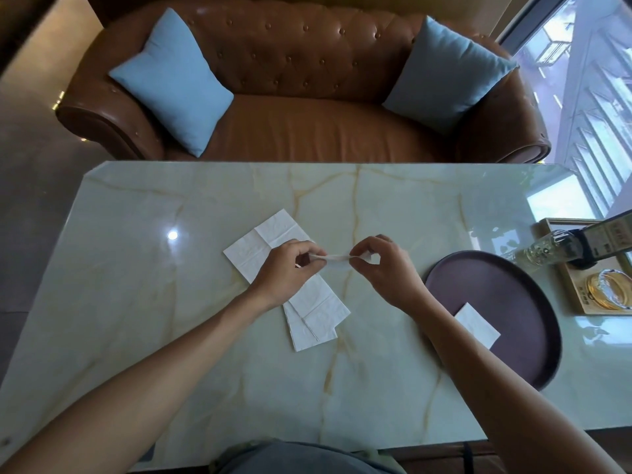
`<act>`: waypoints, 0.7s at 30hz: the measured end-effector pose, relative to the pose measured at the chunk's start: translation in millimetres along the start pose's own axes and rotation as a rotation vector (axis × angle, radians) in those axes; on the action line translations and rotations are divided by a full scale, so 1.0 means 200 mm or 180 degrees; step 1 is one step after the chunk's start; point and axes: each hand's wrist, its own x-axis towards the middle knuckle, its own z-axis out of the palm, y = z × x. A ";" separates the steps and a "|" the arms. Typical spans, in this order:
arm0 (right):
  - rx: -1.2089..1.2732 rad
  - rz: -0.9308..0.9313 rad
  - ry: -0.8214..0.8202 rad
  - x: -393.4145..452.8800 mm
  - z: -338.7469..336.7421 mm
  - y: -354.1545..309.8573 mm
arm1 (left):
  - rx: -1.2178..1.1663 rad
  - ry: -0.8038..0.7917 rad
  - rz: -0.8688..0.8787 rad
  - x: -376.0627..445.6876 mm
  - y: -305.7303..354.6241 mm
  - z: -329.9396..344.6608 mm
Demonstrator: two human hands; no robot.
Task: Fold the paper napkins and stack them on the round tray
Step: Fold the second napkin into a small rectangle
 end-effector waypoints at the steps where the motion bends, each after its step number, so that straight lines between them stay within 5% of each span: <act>1: -0.0037 -0.0015 0.0020 0.00 -0.01 0.00 | 0.0033 -0.0002 0.0017 0.00 0.00 0.00; 21: 0.0624 0.0220 -0.0673 0.03 -0.11 0.00 | -0.0881 -0.0585 -0.0194 0.02 0.00 -0.03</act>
